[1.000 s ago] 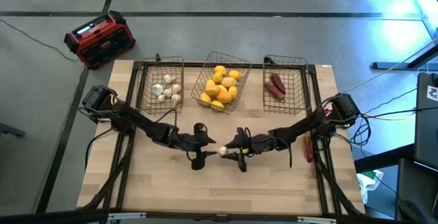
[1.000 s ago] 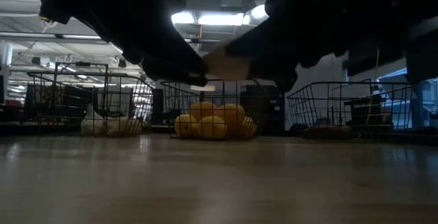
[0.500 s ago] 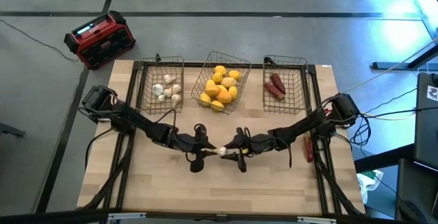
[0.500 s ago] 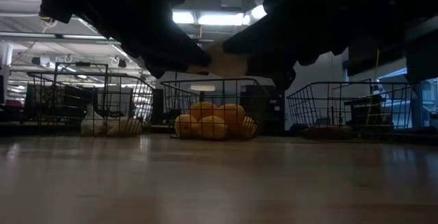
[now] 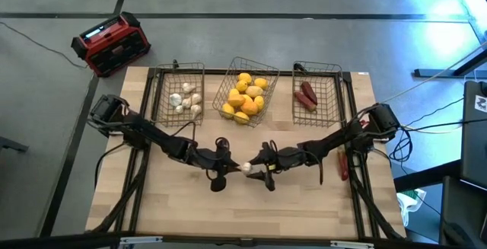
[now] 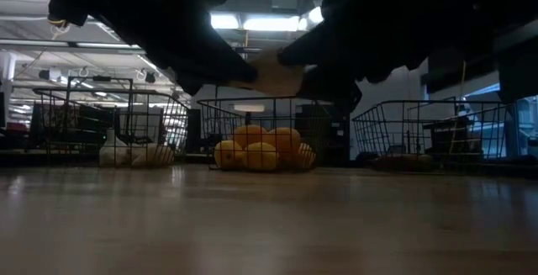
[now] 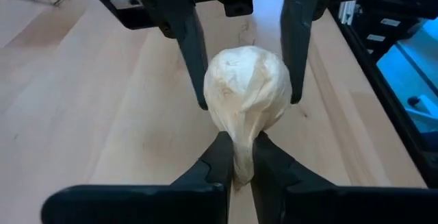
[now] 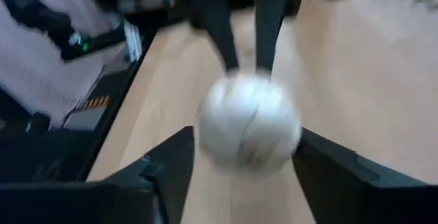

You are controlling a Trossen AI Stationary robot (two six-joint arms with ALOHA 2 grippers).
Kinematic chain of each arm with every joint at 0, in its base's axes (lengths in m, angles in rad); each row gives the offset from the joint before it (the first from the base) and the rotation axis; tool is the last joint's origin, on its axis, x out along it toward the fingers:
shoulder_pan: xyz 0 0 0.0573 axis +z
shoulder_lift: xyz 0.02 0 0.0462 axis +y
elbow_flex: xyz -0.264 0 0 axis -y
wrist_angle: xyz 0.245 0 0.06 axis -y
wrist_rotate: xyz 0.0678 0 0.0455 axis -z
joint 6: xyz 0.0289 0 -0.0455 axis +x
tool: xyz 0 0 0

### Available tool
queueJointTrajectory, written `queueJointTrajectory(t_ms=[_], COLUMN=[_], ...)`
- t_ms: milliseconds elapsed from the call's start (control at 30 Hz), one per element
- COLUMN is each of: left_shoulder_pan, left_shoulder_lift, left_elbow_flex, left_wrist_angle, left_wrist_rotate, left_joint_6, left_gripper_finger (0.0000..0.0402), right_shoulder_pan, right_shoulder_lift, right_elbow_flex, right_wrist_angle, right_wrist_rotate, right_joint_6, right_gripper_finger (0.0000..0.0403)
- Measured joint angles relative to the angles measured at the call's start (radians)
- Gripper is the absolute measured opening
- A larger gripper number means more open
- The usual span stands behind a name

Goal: Sort produce into baskets
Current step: Put the garlic into the left wire basket

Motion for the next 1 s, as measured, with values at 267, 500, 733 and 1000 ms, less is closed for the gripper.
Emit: queueJointTrajectory(t_ms=[267,500,733,1000], left_shoulder_pan=[-0.012,-0.003,0.018,0.155], left_shoulder_lift=[-0.172,-0.399,-0.511,-0.519], left_elbow_flex=[0.0,0.027,0.24,0.479], left_wrist_angle=[-0.275,-0.676,-1.169,-1.654], left_wrist_rotate=[-0.017,-0.099,-0.226,-0.459], left_joint_6=[-0.036,-0.096,-0.146,-0.28], left_gripper_finger=[0.003,0.0031,0.0035,0.0038], right_shoulder_pan=[0.001,0.001,0.001,0.001], right_shoulder_lift=[-0.066,-0.065,-0.064,-0.064], right_elbow_flex=[0.0,0.0,0.0,0.0], right_wrist_angle=[-0.242,-0.271,-0.245,-0.23], right_wrist_rotate=[-0.078,-0.027,0.025,0.03], right_joint_6=[0.019,0.025,0.025,0.025], right_gripper_finger=[0.0292,0.03,0.03,0.0301])
